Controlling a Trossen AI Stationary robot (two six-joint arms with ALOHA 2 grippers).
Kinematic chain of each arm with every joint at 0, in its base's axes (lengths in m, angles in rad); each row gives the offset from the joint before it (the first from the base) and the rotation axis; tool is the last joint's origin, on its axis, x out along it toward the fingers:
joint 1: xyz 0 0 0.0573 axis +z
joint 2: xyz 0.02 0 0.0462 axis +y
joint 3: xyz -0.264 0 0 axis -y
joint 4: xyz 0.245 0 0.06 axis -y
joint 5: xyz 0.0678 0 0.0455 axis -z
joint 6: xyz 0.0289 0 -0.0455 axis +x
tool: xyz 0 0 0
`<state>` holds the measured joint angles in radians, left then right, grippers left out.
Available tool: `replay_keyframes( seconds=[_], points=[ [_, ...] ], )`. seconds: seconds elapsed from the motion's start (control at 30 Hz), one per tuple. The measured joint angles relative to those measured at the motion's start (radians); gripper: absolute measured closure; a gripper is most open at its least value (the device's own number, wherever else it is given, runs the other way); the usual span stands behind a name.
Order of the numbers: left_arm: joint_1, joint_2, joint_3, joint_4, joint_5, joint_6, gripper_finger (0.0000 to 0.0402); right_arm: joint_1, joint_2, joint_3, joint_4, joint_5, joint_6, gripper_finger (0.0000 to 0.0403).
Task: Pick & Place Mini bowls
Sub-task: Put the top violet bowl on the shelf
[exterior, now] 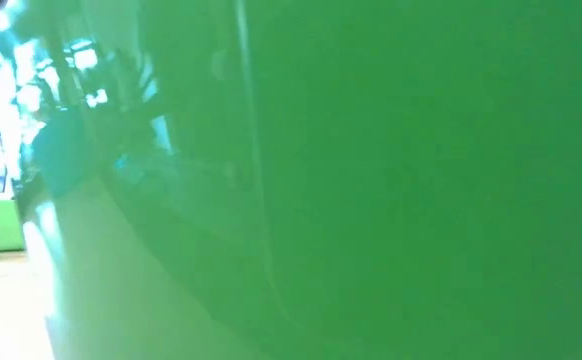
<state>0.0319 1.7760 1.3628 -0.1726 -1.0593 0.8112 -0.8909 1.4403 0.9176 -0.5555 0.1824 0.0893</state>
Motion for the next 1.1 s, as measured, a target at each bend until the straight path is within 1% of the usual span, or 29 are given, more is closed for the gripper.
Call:
replay_keyframes(
  seconds=[0.43,0.6,0.83,0.93,1.1],
  points=[
    [0.0,0.0,0.0,0.0,0.0,0.0,0.0317,-0.005,0.111,0.007,0.019,0.003,0.002,0.0394],
    [0.0,0.0,0.0,0.0,0.0,0.0,0.0317,-0.004,0.117,0.02,0.017,0.047,0.013,0.0394],
    [0.0,0.0,0.0,0.0,0.0,0.0,0.0316,-0.007,0.117,0.025,0.017,0.06,0.022,0.0394],
    [0.0,0.0,0.0,0.0,0.0,0.001,0.0316,-0.007,0.118,0.025,0.014,0.06,0.023,0.0385],
    [0.0,0.0,0.0,0.0,0.0,0.002,0.0316,-0.007,0.119,0.024,0.011,0.068,0.021,0.035]
  ],
)
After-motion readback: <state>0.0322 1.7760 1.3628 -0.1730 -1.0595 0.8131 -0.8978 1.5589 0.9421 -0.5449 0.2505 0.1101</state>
